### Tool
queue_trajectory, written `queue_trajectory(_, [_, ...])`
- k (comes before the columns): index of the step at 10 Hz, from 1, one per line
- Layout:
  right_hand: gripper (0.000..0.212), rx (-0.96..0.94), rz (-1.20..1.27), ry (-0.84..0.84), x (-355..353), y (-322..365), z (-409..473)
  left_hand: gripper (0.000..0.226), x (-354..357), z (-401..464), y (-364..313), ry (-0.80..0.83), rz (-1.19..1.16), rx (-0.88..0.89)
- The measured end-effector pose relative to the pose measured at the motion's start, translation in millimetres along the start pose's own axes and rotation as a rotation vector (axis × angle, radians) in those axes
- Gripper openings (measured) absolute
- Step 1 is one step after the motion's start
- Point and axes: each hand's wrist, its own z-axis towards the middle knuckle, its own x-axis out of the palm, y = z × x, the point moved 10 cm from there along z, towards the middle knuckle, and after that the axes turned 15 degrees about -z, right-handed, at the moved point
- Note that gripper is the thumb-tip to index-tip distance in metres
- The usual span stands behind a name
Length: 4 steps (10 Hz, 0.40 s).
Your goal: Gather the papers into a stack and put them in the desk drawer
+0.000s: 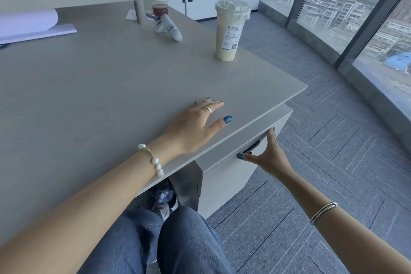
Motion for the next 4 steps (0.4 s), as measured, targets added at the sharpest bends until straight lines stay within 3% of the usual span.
queue_trajectory(4, [0.124,0.044,0.117,-0.098,0.3,-1.0,-1.7,0.06,0.3,0.2,-0.4,-0.012,0.019,-0.021])
